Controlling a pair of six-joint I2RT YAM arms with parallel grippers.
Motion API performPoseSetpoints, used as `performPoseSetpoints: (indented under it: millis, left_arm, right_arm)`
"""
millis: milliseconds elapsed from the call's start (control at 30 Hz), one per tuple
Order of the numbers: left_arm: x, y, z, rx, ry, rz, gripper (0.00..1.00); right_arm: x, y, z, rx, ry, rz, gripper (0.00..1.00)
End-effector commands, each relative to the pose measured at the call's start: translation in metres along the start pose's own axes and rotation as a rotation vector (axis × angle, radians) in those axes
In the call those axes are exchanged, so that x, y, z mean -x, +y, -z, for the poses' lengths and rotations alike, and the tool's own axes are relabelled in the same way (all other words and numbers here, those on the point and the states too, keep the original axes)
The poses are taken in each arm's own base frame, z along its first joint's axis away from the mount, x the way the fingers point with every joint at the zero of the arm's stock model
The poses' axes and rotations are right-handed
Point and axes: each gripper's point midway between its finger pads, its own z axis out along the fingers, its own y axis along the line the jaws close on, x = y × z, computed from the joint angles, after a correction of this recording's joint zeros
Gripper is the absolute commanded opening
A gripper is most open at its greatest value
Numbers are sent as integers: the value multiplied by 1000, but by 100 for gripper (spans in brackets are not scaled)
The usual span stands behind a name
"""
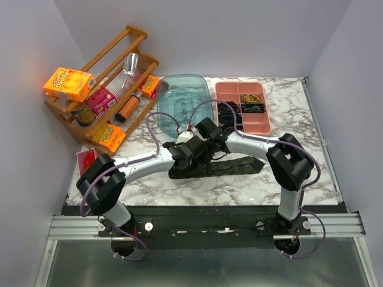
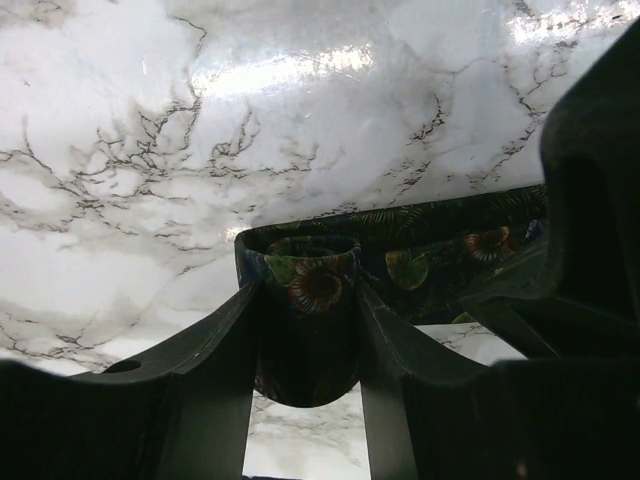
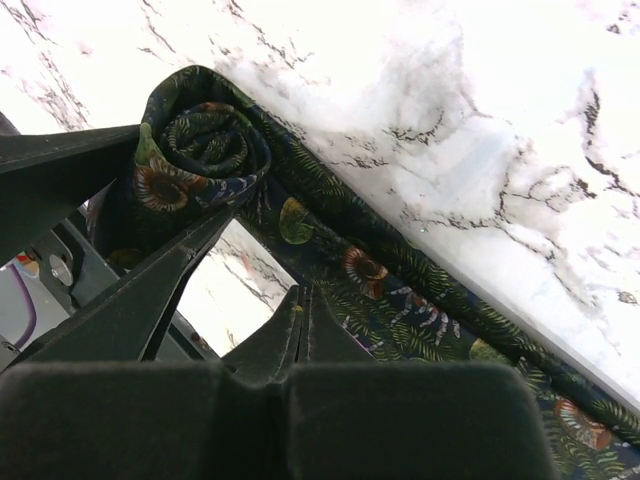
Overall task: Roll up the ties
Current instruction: Roll the tie at the center of the board.
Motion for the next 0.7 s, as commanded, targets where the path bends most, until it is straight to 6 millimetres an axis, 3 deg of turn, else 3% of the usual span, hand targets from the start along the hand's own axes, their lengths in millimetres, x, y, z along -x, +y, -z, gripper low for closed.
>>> performPoseSetpoints:
  millis: [0,100,333,667]
  left_arm:
    - [8,-8,6,-41,-27,43,52]
    - [4,-4,3,-18,-19,35,48]
    - [0,12,3,53,-23,3,21]
    - [-4,29,-1,140,-9,-45,17]
  right_arm:
    - [-8,-5,-7,-7,22,-11,1]
    - [-9,-6,-6,-8,20,-10,1]
    - [-19,-14,-4,-45,28,-15,1]
    - [-41,-48,-13,-172,74,-14,1]
